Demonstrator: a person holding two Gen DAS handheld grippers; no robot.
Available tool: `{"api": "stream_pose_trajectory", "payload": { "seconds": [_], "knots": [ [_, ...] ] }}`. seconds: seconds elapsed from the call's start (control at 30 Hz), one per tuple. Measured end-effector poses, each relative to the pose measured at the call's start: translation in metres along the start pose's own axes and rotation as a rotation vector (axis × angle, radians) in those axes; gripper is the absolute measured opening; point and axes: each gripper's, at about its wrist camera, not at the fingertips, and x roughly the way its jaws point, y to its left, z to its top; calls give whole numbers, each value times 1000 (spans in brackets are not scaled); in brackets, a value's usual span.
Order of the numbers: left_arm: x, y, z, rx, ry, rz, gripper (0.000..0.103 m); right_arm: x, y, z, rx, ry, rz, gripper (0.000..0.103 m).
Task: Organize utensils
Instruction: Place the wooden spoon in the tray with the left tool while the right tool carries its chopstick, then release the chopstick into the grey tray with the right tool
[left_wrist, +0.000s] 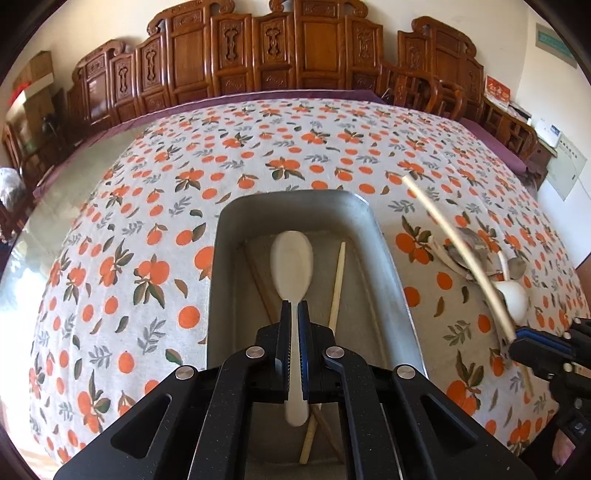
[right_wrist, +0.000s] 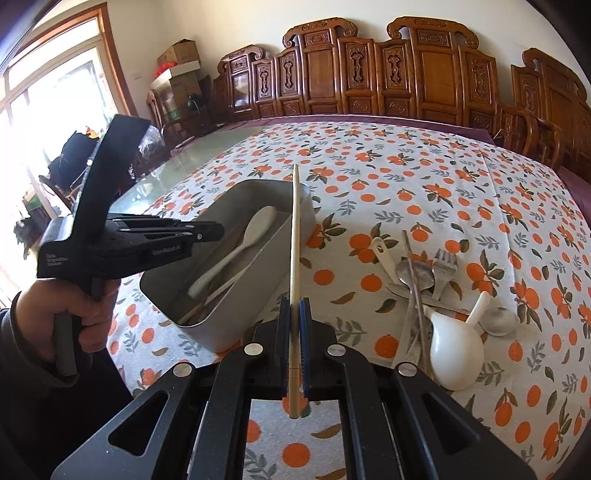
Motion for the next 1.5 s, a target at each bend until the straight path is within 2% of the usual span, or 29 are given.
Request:
{"api": "stream_pose_trajectory", "payload": {
  "seconds": [0.17, 0.4, 0.8, 1.2, 1.37, 1.5],
  "knots": [
    [-17, 6, 1, 4, -31, -11, 3, -3, 11, 5, -3, -12, -8, 6],
    [-34, 23, 4, -17, -69, -16, 3, -1, 32, 24, 1, -14, 28, 6],
    [-48, 59, 6, -79, -106, -20, 3, 53, 57, 54, 59, 77, 55, 6],
    [-48, 66, 6, -102, -108, -39, 3, 88, 70, 45, 92, 158, 26, 6],
    [-48, 66, 6, -107, -106, -34, 3, 88, 69, 48, 96, 128, 70, 9],
    [-48, 62, 6, -103, -107, -41, 4, 73, 60, 50, 92, 89, 80, 9]
  ]
}}
